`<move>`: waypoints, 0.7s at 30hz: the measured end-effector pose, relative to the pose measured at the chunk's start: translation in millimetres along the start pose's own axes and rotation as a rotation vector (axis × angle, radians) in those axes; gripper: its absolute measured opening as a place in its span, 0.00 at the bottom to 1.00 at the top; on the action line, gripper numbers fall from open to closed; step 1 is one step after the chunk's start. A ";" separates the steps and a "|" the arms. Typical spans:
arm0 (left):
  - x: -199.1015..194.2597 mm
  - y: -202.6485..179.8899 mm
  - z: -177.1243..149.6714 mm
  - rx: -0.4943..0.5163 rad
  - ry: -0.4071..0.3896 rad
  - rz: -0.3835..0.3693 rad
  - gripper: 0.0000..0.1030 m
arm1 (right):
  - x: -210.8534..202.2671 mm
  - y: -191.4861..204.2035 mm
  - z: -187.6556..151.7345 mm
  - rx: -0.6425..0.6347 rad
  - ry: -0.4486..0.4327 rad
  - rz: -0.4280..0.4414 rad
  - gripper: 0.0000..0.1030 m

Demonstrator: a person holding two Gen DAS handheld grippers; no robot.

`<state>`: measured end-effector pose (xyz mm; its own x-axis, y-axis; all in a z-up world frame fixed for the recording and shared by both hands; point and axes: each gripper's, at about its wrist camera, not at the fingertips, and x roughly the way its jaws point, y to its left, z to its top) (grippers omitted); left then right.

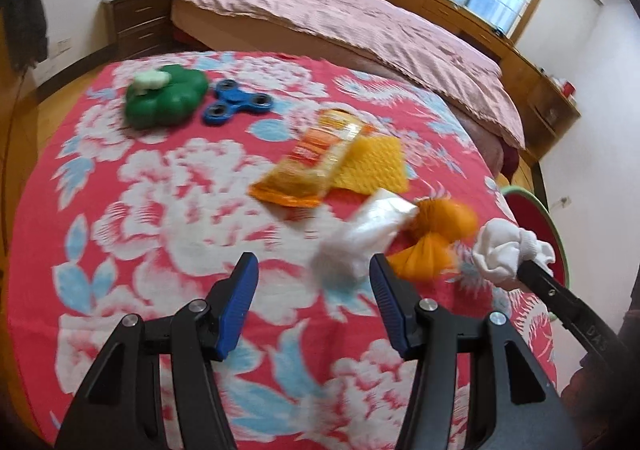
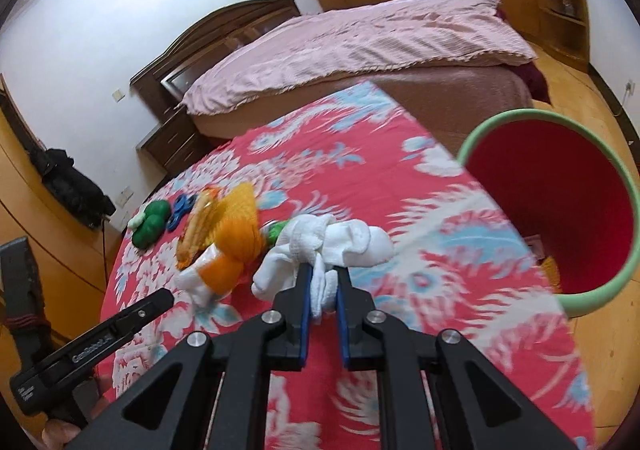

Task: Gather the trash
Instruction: 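Grasp the white plastic bag with the left tool while the right tool grasps the white sock, then carry the plastic bag and sock with both tools over the bin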

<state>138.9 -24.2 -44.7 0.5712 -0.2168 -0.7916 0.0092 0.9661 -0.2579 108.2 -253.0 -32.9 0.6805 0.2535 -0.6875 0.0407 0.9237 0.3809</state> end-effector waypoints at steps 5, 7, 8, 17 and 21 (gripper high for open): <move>14.2 -17.9 6.8 0.038 0.016 0.017 0.56 | -10.7 -19.1 0.6 0.029 -0.014 -0.012 0.12; 21.1 -24.6 10.6 0.049 0.023 0.016 0.56 | -12.5 -26.6 0.1 0.042 -0.015 -0.015 0.12; 23.7 -26.8 12.0 0.056 0.024 0.015 0.56 | -13.0 -29.3 -0.7 0.048 -0.015 -0.017 0.12; 44.3 -29.8 14.0 0.057 0.052 0.039 0.53 | -10.3 -44.5 -5.5 0.069 0.003 -0.008 0.12; 42.6 -32.4 12.1 0.078 0.034 0.033 0.43 | -9.4 -47.6 -8.0 0.079 0.009 -0.002 0.12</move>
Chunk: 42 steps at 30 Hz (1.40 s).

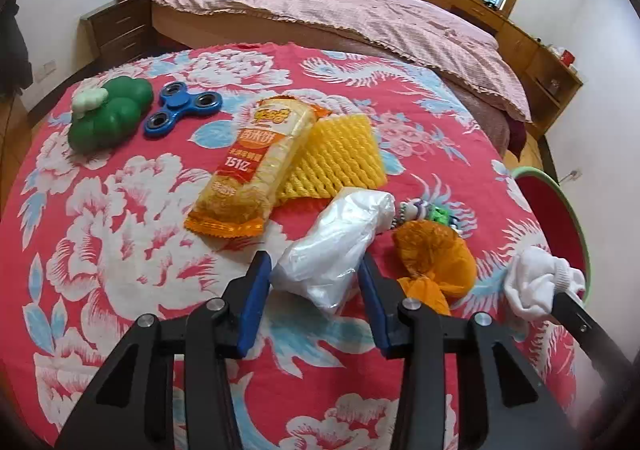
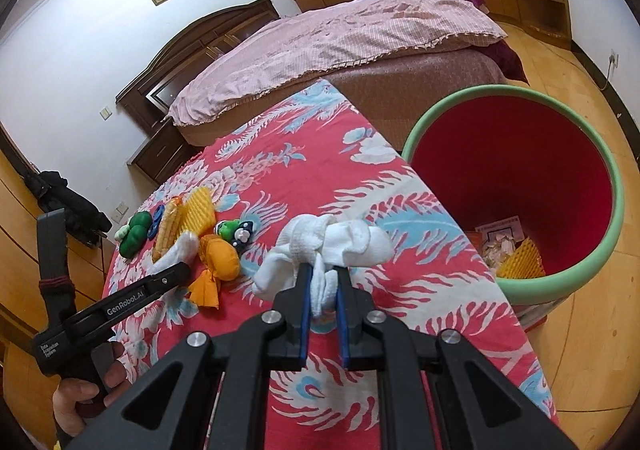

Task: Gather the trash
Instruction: 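Carry the plastic bag and sock with both tools over the bin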

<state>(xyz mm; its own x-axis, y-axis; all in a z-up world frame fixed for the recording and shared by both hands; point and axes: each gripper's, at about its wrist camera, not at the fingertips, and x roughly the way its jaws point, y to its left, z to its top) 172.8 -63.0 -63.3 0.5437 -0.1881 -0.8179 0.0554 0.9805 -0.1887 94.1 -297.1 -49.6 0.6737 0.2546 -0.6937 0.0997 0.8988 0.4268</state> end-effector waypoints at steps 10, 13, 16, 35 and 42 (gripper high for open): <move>-32.2 12.1 -12.8 -0.045 -0.077 -0.035 0.41 | 2.4 -1.5 -1.6 0.006 0.004 0.014 0.12; -44.4 17.4 -17.7 -0.069 -0.099 -0.044 0.41 | 1.7 0.7 -3.5 -0.002 0.004 0.018 0.12; -55.6 19.1 -20.8 -0.082 -0.118 -0.054 0.41 | -2.3 5.4 -5.0 -0.010 0.001 0.024 0.12; -132.9 -6.1 -30.3 -0.049 -0.237 -0.161 0.41 | -72.8 18.1 -4.6 -0.038 -0.148 0.057 0.12; -137.9 -32.5 -25.8 0.005 -0.232 -0.184 0.41 | -92.9 1.8 2.6 -0.005 -0.202 0.045 0.12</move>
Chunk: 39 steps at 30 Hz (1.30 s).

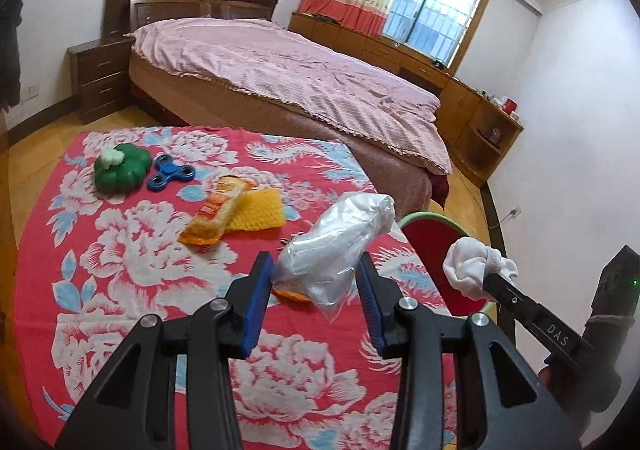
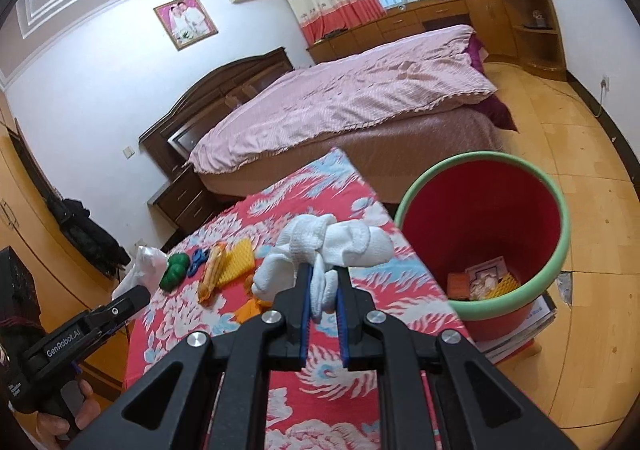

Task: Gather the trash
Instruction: 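Carry the plastic bag and sock with both tools over the bin, then open both tools to drop the plastic bag and sock into the bin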

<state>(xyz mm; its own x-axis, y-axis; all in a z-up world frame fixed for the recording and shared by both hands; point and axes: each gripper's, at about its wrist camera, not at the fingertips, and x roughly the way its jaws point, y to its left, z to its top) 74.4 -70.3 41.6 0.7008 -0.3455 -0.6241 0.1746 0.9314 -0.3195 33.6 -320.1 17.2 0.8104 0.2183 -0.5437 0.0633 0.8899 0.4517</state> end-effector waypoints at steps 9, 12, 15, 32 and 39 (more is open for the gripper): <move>34.0 -47.7 8.6 0.081 0.061 -0.047 0.41 | -11.8 -31.6 12.7 0.053 -0.037 -0.055 0.12; 51.9 -67.4 10.4 0.113 0.091 -0.067 0.41 | -10.4 -47.0 18.2 0.077 -0.038 -0.081 0.12; 71.0 -85.6 10.4 0.141 0.123 -0.085 0.41 | -8.1 -64.9 22.2 0.103 -0.042 -0.108 0.12; 175.4 -155.6 -7.4 0.242 0.276 -0.142 0.41 | 31.6 -148.0 29.0 0.197 0.004 -0.218 0.15; 190.7 -170.2 -12.8 0.267 0.296 -0.170 0.43 | 44.5 -161.3 29.5 0.209 0.019 -0.228 0.16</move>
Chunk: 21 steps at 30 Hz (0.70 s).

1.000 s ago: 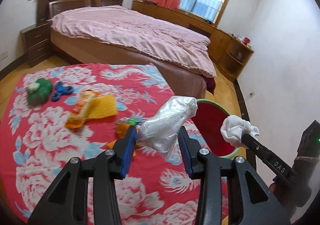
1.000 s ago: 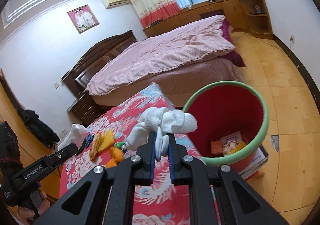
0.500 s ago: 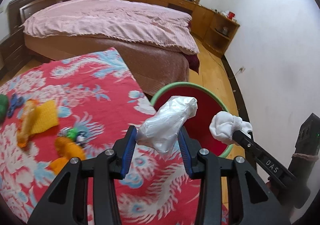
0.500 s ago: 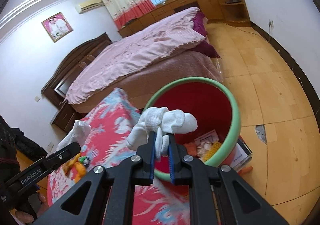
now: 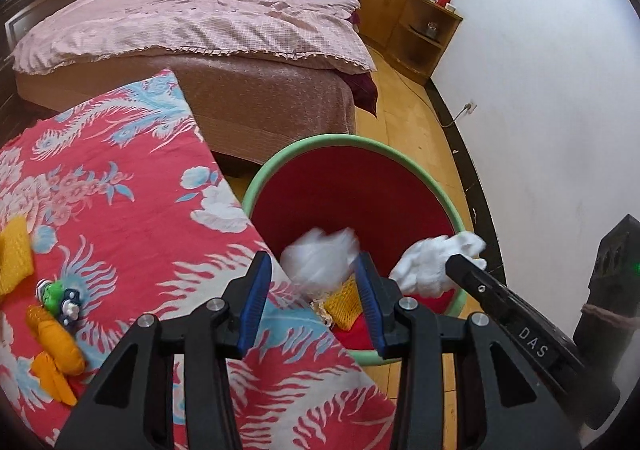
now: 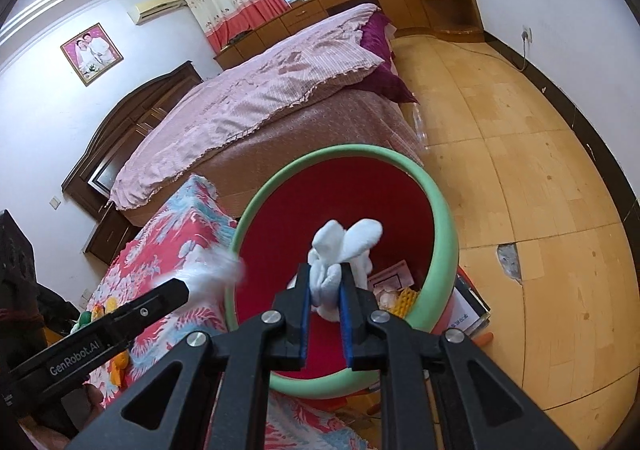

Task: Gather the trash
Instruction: 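Open both tools to drop the plastic bag and sock into the bin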

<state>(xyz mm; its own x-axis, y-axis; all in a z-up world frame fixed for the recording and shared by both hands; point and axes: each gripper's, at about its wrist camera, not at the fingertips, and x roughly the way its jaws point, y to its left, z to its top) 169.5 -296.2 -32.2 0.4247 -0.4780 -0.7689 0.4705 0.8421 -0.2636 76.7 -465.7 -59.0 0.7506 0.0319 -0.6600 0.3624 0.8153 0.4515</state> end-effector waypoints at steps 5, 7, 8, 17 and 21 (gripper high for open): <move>-2.4 1.3 0.4 0.001 -0.012 0.005 0.46 | 2.6 -3.8 -0.5 0.024 0.004 0.006 0.23; -5.2 3.4 0.8 -0.006 -0.015 0.009 0.46 | 1.2 -4.3 -0.5 0.028 0.000 0.010 0.27; -7.3 4.8 0.8 -0.010 -0.017 0.014 0.46 | 0.1 -4.2 -0.7 0.029 -0.002 0.011 0.29; -35.8 22.1 -5.5 -0.048 -0.056 0.050 0.46 | -14.9 7.9 -3.3 0.027 -0.013 0.039 0.44; -52.7 32.4 -10.1 -0.065 -0.084 0.066 0.46 | -21.9 19.5 -6.5 0.012 -0.016 0.059 0.46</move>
<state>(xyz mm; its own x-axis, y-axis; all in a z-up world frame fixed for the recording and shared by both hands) 154.5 -241.2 -6.1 0.5172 -0.4381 -0.7352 0.3893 0.8854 -0.2538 63.8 -446.8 -39.7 0.7795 0.0705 -0.6224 0.3239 0.8051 0.4968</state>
